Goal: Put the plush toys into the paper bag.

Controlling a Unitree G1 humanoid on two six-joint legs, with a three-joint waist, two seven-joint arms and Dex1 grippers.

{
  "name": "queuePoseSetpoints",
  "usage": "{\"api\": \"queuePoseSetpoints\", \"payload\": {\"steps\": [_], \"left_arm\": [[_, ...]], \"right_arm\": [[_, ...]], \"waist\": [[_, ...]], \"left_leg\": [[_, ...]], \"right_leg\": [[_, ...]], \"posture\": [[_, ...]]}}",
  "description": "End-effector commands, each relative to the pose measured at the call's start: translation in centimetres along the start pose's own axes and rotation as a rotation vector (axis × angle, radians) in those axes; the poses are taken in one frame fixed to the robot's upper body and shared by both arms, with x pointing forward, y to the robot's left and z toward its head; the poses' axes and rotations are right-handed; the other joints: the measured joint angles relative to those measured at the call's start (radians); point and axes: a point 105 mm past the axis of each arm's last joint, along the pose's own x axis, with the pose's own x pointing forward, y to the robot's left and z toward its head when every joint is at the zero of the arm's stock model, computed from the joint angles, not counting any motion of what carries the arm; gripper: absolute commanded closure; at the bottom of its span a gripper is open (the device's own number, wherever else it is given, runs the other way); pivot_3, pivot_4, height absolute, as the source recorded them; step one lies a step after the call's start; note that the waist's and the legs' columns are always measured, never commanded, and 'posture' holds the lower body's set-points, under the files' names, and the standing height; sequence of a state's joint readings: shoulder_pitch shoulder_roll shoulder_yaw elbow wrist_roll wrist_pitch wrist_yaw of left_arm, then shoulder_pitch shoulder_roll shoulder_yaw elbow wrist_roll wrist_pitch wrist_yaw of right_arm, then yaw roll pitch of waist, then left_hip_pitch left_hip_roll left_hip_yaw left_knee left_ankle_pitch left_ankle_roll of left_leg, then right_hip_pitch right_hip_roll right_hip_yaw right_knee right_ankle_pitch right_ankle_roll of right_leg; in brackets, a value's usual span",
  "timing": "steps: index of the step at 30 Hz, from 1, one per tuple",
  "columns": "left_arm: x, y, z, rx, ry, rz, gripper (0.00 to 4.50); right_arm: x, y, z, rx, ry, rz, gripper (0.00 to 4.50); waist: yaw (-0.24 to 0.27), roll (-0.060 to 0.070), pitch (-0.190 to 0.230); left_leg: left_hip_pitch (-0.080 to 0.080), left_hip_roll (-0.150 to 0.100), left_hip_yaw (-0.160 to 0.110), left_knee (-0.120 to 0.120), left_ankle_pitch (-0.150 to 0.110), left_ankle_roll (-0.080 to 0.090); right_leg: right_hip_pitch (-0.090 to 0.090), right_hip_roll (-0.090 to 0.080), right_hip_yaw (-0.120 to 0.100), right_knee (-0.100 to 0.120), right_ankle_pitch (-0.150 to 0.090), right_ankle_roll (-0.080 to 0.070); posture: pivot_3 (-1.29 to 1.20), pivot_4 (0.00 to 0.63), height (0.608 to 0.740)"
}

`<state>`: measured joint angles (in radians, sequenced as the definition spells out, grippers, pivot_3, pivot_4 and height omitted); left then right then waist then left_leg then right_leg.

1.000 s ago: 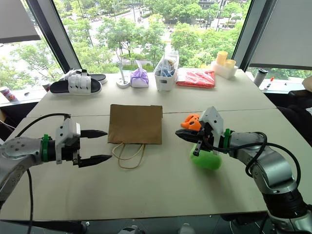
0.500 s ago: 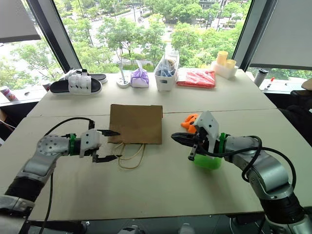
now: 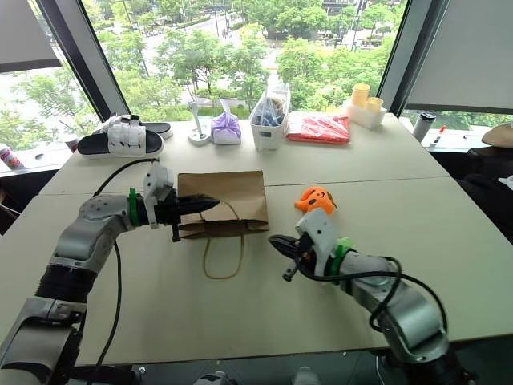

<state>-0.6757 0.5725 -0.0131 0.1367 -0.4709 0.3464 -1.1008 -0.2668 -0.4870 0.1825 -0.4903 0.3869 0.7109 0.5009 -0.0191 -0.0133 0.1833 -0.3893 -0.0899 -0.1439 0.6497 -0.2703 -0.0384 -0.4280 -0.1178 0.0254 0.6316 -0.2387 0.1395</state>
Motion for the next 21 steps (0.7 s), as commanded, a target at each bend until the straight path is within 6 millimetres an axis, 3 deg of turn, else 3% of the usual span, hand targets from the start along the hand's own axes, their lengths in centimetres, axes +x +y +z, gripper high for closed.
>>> {"api": "queuePoseSetpoints", "payload": {"steps": [1, 3, 7, 9, 16, 21], "left_arm": [[0.4, -0.3, 2.4, -0.027, -0.071, 0.008, 4.45], [0.6, -0.6, 2.7, -0.046, -0.082, 0.006, 4.45], [0.9, -2.0, 4.2, -0.122, -0.142, 0.009, 4.45], [0.8, -1.9, 5.0, -0.151, -0.171, 0.042, 4.45], [-0.1, -0.8, 8.4, -0.206, -0.278, 0.145, 4.45], [-1.9, 3.0, 13.7, -0.165, -0.428, 0.285, 4.45]], "right_arm": [[2.6, 0.5, 0.3, -0.021, -0.022, -0.026, 4.50], [4.3, 0.6, -0.2, -0.032, -0.006, -0.048, 4.50], [10.5, -0.4, -1.2, -0.080, 0.033, -0.202, 4.50], [11.9, -0.7, -2.5, -0.123, 0.086, -0.243, 4.50], [12.6, -0.5, -4.0, -0.139, 0.124, -0.227, 4.50], [11.9, -0.9, -5.1, -0.141, 0.160, -0.220, 4.50]], "waist": [[-0.002, 0.000, 0.000], [-0.001, 0.000, 0.000], [-0.015, -0.001, 0.000], [-0.015, -0.001, 0.000], [-0.018, -0.002, -0.001], [-0.018, -0.002, -0.001]], "left_leg": [[0.000, 0.000, 0.000, 0.000, 0.000, 0.000], [0.000, 0.000, 0.000, -0.001, 0.001, -0.002], [0.001, 0.001, 0.001, -0.002, 0.005, -0.008], [0.001, 0.001, 0.000, -0.002, 0.005, -0.009], [0.001, 0.000, -0.001, -0.002, 0.006, -0.010], [0.001, 0.000, -0.001, -0.001, 0.006, -0.010]], "right_leg": [[0.000, 0.000, 0.000, 0.000, 0.000, 0.000], [-0.001, 0.000, 0.000, 0.001, 0.000, 0.000], [-0.002, 0.001, 0.000, 0.001, 0.001, -0.002], [-0.002, 0.001, 0.000, 0.001, 0.002, -0.002], [-0.002, 0.001, 0.000, 0.001, 0.002, -0.002], [-0.001, 0.001, 0.000, 0.001, 0.002, -0.002]], "posture": [[0.00, 0.150, 0.740], [0.00, 0.150, 0.740], [0.00, 0.150, 0.740], [0.00, 0.150, 0.740], [0.00, 0.150, 0.740], [0.00, 0.150, 0.740]]}}
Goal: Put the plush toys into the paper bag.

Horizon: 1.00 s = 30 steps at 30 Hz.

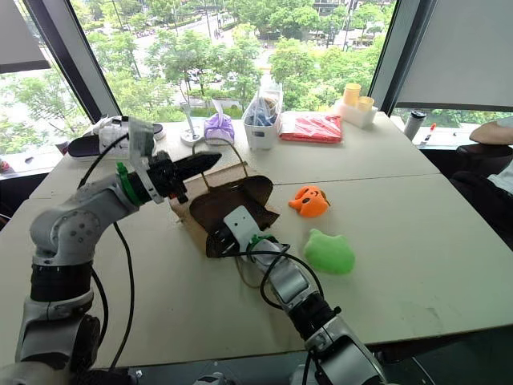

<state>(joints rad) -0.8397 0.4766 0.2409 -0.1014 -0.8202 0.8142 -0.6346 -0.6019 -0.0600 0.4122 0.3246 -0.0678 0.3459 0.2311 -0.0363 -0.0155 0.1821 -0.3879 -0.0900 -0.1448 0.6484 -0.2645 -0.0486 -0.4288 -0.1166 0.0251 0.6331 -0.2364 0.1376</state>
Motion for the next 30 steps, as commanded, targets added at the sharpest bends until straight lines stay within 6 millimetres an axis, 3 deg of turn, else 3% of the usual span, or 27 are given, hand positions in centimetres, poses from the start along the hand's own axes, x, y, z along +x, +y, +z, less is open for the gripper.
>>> {"api": "queuePoseSetpoints", "payload": {"steps": [1, 5, 7, 11, 13, 16, 19, 23, 26, 30], "left_arm": [[-0.3, 1.2, 5.3, 0.061, -0.156, 0.062, 4.45], [0.0, 1.5, 6.5, 0.051, -0.192, 0.073, 4.45], [0.1, 0.4, 4.1, 0.027, -0.130, 0.028, 4.45], [-0.7, -2.1, -3.1, -0.055, 0.019, -0.036, 4.45], [-1.0, -2.6, -4.6, -0.051, 0.046, -0.038, 4.45], [-1.2, -2.6, -6.0, -0.036, 0.055, -0.015, 4.45], [-1.3, -3.1, -6.4, -0.045, 0.050, -0.026, 4.50], [-1.4, -3.4, -6.6, -0.049, 0.042, -0.032, 4.50], [-1.4, -3.5, -6.5, -0.050, 0.037, -0.033, 4.50], [-1.4, -3.3, -6.3, -0.043, 0.031, -0.031, 4.50]], "right_arm": [[-0.5, -0.1, -2.5, 0.012, 0.084, 0.004, 4.50], [-0.7, -0.2, -2.7, 0.014, 0.090, 0.003, 4.50], [-0.9, -0.6, -2.3, 0.020, 0.079, -0.009, 4.50], [-2.6, -2.6, 1.0, 0.068, -0.034, -0.039, 4.50], [-4.0, -3.4, 2.3, 0.060, -0.070, -0.044, 4.50], [-7.7, -4.9, 4.0, 0.071, -0.114, -0.037, 4.50], [-10.7, -5.8, 3.8, 0.077, -0.091, -0.035, 3.70], [-14.7, -7.5, 2.9, 0.037, -0.017, -0.075, 1.70], [-16.6, -8.1, 2.0, 0.040, 0.044, -0.093, 0.18], [-18.2, -8.0, -0.7, 0.060, 0.153, -0.102, 0.04]], "waist": [[-0.003, 0.000, 0.000], [-0.007, 0.000, 0.000], [-0.008, 0.000, -0.001], [-0.004, 0.004, -0.003], [-0.002, 0.003, -0.003], [0.001, 0.003, -0.003], [0.005, 0.003, -0.003], [0.017, 0.003, -0.003], [0.024, 0.003, -0.003], [0.026, 0.003, -0.003]], "left_leg": [[0.000, 0.000, 0.000, 0.000, 0.000, 0.000], [0.002, 0.000, 0.001, -0.001, 0.000, 0.000], [0.002, 0.000, 0.001, -0.001, 0.000, 0.000], [0.002, 0.001, 0.001, -0.002, -0.001, 0.001], [0.000, 0.000, 0.001, 0.000, -0.001, 0.001], [-0.003, 0.000, 0.002, 0.001, 0.000, 0.000], [-0.002, 0.000, 0.002, 0.000, -0.001, 0.002], [-0.001, 0.000, 0.002, -0.001, -0.003, 0.005], [-0.001, 0.000, 0.003, 0.000, -0.004, 0.007], [-0.001, 0.000, 0.003, 0.001, -0.004, 0.007]], "right_leg": [[0.000, 0.000, 0.000, 0.000, 0.000, 0.000], [0.000, 0.000, 0.000, 0.000, 0.000, 0.000], [0.000, 0.000, 0.000, 0.000, 0.000, 0.000], [0.000, -0.002, 0.001, 0.001, 0.000, 0.001], [-0.001, -0.001, 0.001, 0.000, 0.000, 0.001], [-0.004, -0.001, 0.001, 0.000, 0.001, 0.001], [-0.003, -0.001, 0.001, 0.000, 0.001, 0.000], [-0.002, -0.001, 0.001, -0.001, 0.001, 0.001], [-0.001, -0.001, 0.001, -0.002, 0.001, 0.000], [0.000, -0.001, 0.000, -0.002, 0.001, 0.000]], "posture": [[0.00, 0.150, 0.740], [0.00, 0.150, 0.740], [0.00, 0.150, 0.740], [0.00, 0.150, 0.740], [0.00, 0.150, 0.740], [0.00, 0.150, 0.740], [0.00, 0.150, 0.740], [0.00, 0.150, 0.740], [0.00, 0.150, 0.740], [0.00, 0.150, 0.740]]}}
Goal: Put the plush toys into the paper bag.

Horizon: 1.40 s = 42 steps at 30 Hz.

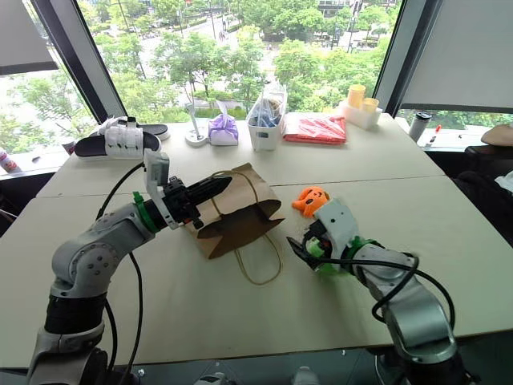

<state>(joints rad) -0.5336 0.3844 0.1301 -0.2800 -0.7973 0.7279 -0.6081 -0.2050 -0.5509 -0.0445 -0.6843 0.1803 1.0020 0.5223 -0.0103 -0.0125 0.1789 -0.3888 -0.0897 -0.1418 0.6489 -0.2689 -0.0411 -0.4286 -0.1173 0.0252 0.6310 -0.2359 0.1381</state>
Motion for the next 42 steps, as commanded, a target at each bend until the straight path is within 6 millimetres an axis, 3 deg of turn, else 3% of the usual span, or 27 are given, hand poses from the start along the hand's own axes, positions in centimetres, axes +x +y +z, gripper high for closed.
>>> {"api": "queuePoseSetpoints", "payload": {"steps": [1, 6, 10, 15, 19, 25, 33, 42], "left_arm": [[0.1, -0.7, 1.4, 0.051, -0.046, -0.028, 4.50], [0.2, -0.4, 1.8, 0.066, -0.054, -0.025, 4.50], [0.4, -0.5, 2.1, 0.082, -0.058, -0.024, 4.50], [0.4, -0.4, 2.3, 0.087, -0.066, -0.010, 4.50], [0.5, -0.5, 3.0, 0.077, -0.084, -0.004, 4.50], [0.8, -0.4, 3.7, 0.068, -0.092, -0.004, 4.50], [1.1, -0.9, 3.7, 0.046, -0.075, -0.027, 4.50], [1.1, -1.6, 3.7, 0.005, -0.089, -0.030, 4.50]], "right_arm": [[-1.2, 0.3, -1.6, -0.008, 0.052, 0.002, 0.04], [-1.5, 0.0, -5.2, -0.034, 0.151, -0.029, 0.04], [-1.4, -2.4, -6.6, -0.135, 0.184, -0.150, 0.04], [-1.2, -3.2, -6.5, -0.184, 0.157, -0.179, 2.36], [-0.8, -3.2, -4.9, -0.165, 0.090, -0.167, 4.37], [0.8, 2.0, 1.5, -0.083, -0.147, 0.119, 4.44], [6.0, 6.1, 3.7, -0.077, -0.228, 0.250, 4.44], [12.8, 8.7, 6.5, -0.064, -0.317, 0.268, 4.44]], "waist": [[0.001, 0.000, 0.000], [0.001, 0.000, 0.000], [0.001, 0.000, 0.000], [0.001, -0.001, 0.000], [0.001, -0.001, 0.000], [-0.007, 0.000, 0.000], [-0.002, -0.001, 0.000], [-0.010, -0.001, 0.001]], "left_leg": [[0.000, 0.000, 0.000, 0.000, 0.000, 0.000], [0.000, 0.000, 0.001, 0.001, 0.000, 0.000], [0.001, 0.000, 0.001, 0.001, 0.000, 0.000], [0.001, 0.000, 0.001, 0.001, 0.000, 0.000], [0.001, 0.000, 0.001, 0.001, 0.000, 0.000], [0.001, 0.001, 0.001, 0.001, 0.000, 0.000], [0.001, 0.000, 0.000, 0.001, 0.001, -0.001], [0.002, 0.000, 0.000, -0.001, 0.004, -0.007]], "right_leg": [[0.000, 0.000, 0.000, 0.000, 0.000, 0.000], [0.000, 0.000, 0.000, 0.000, 0.000, 0.000], [0.001, 0.000, 0.000, -0.001, 0.000, 0.000], [0.002, 0.000, 0.000, -0.001, 0.000, 0.000], [0.002, 0.000, 0.000, 0.000, 0.000, 0.000], [0.001, 0.000, 0.000, 0.000, 0.000, 0.000], [0.002, 0.000, 0.000, 0.000, 0.000, 0.000], [0.000, 0.000, 0.000, 0.000, 0.000, 0.000]], "posture": [[0.00, 0.150, 0.740], [0.00, 0.150, 0.740], [0.00, 0.150, 0.740], [0.00, 0.150, 0.740], [0.00, 0.150, 0.740], [0.00, 0.150, 0.740], [0.00, 0.150, 0.740], [0.00, 0.150, 0.740]]}}
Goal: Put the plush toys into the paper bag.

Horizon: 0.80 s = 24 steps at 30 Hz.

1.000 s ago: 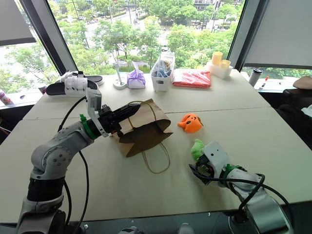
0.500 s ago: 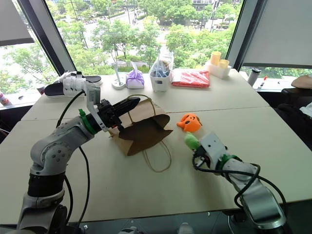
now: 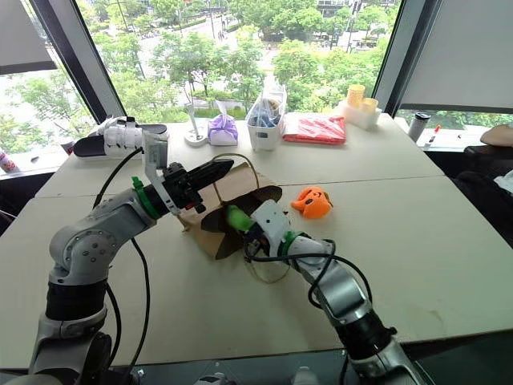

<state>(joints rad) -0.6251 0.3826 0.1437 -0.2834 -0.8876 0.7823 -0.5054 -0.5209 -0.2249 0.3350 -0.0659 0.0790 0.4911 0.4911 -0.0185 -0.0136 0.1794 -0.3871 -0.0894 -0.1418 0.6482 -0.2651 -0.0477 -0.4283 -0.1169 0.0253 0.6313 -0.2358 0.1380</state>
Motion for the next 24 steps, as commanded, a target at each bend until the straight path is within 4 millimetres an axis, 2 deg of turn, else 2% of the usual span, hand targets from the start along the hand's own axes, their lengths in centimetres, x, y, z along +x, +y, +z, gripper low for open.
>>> {"api": "queuePoseSetpoints", "payload": {"steps": [1, 6, 10, 14, 17, 19, 21, 24], "left_arm": [[-0.1, -1.2, 1.3, 0.015, -0.049, -0.024, 4.50], [-0.3, -1.2, 1.3, 0.005, -0.065, 0.007, 4.50], [-0.6, -0.9, 1.2, 0.004, -0.066, 0.030, 4.50], [-0.8, -0.6, 0.8, 0.007, -0.059, 0.041, 4.50], [-1.0, -0.3, 0.6, 0.006, -0.057, 0.049, 4.50], [-1.1, -0.2, 0.6, 0.005, -0.057, 0.052, 4.50], [-1.1, -0.1, 0.6, 0.004, -0.058, 0.053, 4.50], [-1.1, -0.1, 0.6, 0.004, -0.061, 0.049, 4.50]], "right_arm": [[3.0, -0.6, 1.8, -0.042, -0.072, -0.031, 4.44], [4.3, -0.1, 2.5, -0.039, -0.115, 0.000, 2.24], [3.3, 0.0, 3.4, -0.025, -0.142, 0.031, 0.10], [0.1, -0.8, 4.7, -0.062, -0.161, 0.050, 0.04], [-3.4, -2.0, 5.7, -0.066, -0.169, 0.045, 0.04], [-6.4, -4.7, 6.2, -0.048, -0.165, -0.044, 0.04], [-8.5, -7.2, 6.0, -0.032, -0.143, -0.135, 0.04], [-9.7, -9.9, 4.4, -0.011, -0.090, -0.239, 0.04]], "waist": [[-0.003, 0.000, 0.000], [0.001, 0.000, 0.000], [0.001, 0.000, 0.000], [0.002, 0.000, 0.000], [0.005, 0.000, 0.000], [0.006, 0.000, 0.000], [0.007, 0.000, 0.000], [0.004, 0.000, 0.000]], "left_leg": [[0.000, 0.000, 0.000, 0.000, 0.000, 0.000], [0.000, 0.000, -0.001, -0.001, 0.000, -0.001], [0.000, 0.000, 0.000, -0.001, 0.000, -0.001], [0.000, 0.000, 0.000, -0.001, 0.000, 0.000], [-0.001, 0.000, 0.000, 0.000, 0.000, 0.000], [-0.001, 0.000, 0.000, 0.000, -0.001, 0.001], [-0.001, 0.000, 0.000, 0.000, -0.001, 0.002], [-0.001, 0.000, 0.000, 0.000, -0.003, 0.004]], "right_leg": [[0.000, 0.000, 0.000, 0.000, 0.000, 0.000], [-0.001, 0.000, 0.000, 0.000, 0.000, 0.000], [-0.001, 0.000, 0.000, 0.000, 0.000, 0.000], [-0.001, 0.000, 0.000, 0.000, 0.000, 0.000], [-0.001, 0.000, 0.000, 0.000, 0.000, 0.000], [-0.001, 0.000, 0.000, -0.001, 0.000, 0.000], [0.000, 0.000, 0.000, -0.001, 0.000, 0.000], [0.000, 0.000, 0.000, -0.001, 0.000, 0.000]], "posture": [[0.00, 0.150, 0.740], [0.00, 0.150, 0.740], [0.00, 0.150, 0.740], [0.00, 0.150, 0.740], [0.00, 0.150, 0.740], [0.00, 0.150, 0.740], [0.00, 0.150, 0.740], [0.00, 0.150, 0.740]]}}
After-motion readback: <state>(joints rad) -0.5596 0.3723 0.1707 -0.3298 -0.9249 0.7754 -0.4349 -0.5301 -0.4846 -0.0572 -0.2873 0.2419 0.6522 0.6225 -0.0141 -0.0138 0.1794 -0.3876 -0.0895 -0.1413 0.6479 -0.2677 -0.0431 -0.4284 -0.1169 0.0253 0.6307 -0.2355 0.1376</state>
